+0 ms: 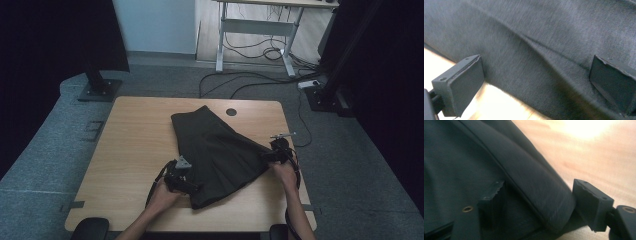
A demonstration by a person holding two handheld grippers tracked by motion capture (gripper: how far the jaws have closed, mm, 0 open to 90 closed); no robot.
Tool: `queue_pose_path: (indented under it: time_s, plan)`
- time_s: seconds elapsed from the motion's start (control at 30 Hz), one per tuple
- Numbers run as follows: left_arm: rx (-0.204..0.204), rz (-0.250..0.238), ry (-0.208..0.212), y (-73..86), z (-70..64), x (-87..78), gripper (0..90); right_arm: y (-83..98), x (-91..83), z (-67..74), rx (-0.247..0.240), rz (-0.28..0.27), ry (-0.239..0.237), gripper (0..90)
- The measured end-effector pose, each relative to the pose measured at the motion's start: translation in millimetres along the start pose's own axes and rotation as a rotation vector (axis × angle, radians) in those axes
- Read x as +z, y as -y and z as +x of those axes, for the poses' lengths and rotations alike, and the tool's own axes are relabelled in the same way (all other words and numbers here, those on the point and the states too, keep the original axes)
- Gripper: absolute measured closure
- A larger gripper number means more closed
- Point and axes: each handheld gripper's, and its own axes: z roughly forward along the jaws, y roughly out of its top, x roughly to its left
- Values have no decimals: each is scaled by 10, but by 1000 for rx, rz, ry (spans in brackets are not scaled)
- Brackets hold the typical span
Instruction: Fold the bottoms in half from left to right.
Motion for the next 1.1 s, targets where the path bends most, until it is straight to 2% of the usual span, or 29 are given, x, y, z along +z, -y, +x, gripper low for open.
queue_pose_path:
  time_s: [0.07, 0.1, 0.27, 0.33, 0.5, 0.53, 0.57, 0.77, 1.1]
  plan:
    - [16, 14, -15, -5, 15, 0, 0, 68, 79, -35, 24, 6, -10, 305]
    - [30, 20, -25, -6, 21, -8, 0, 99, 97, -33, 15, -15, -3, 309]
    - [44, 49, -60, 18, 66, -40, 0, 133, 94, 27, -16, -20, 28, 317]
    - [29, 44, -73, 70, 119, -85, 0, 180, 73, 95, -26, -23, 42, 317]
    - [10, 56, -98, 112, 235, -173, 0, 289, -19, 251, -49, -6, 29, 327]
    - [6, 57, -104, 120, 259, -189, 0, 311, -36, 282, -52, -6, 27, 371]
    - [0, 59, -106, 129, 287, -205, 0, 334, -54, 311, -46, -10, 1, 395]
    - [-33, 63, -121, 169, 472, -288, 0, 477, -122, 555, -65, -46, -15, 454]
    - [-106, 60, -186, 248, 832, -457, 0, 582, -195, 973, -132, -29, -80, 481]
